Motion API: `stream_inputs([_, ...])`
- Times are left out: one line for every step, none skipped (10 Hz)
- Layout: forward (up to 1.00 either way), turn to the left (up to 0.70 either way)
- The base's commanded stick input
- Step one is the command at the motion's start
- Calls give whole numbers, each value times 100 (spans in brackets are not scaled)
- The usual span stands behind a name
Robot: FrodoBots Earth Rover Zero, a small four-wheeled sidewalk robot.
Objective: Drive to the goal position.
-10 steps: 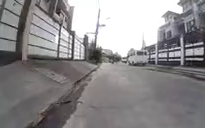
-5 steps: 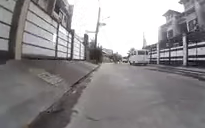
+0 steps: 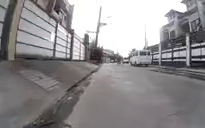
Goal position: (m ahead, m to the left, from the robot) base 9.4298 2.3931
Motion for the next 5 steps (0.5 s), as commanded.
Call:
stream_inputs([64, 0])
stream_inputs([64, -17])
stream_inputs([64, -32])
stream_inputs([64, -32])
stream_inputs([64, -30])
